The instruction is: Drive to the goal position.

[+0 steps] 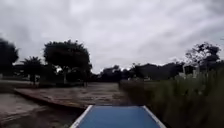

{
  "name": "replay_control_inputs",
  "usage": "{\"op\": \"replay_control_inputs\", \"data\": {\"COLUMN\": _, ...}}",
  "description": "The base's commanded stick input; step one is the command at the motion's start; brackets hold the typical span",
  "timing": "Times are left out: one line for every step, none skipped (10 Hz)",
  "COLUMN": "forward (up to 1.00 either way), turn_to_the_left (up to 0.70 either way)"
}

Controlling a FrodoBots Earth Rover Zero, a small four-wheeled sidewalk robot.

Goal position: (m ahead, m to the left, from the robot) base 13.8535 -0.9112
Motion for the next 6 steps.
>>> {"op": "replay_control_inputs", "data": {"forward": 0.5, "turn_to_the_left": 0.0}}
{"op": "replay_control_inputs", "data": {"forward": 0.5, "turn_to_the_left": 0.0}}
{"op": "replay_control_inputs", "data": {"forward": 0.5, "turn_to_the_left": -0.03}}
{"op": "replay_control_inputs", "data": {"forward": 0.5, "turn_to_the_left": -0.45}}
{"op": "replay_control_inputs", "data": {"forward": 0.5, "turn_to_the_left": -0.5}}
{"op": "replay_control_inputs", "data": {"forward": 0.5, "turn_to_the_left": -0.19}}
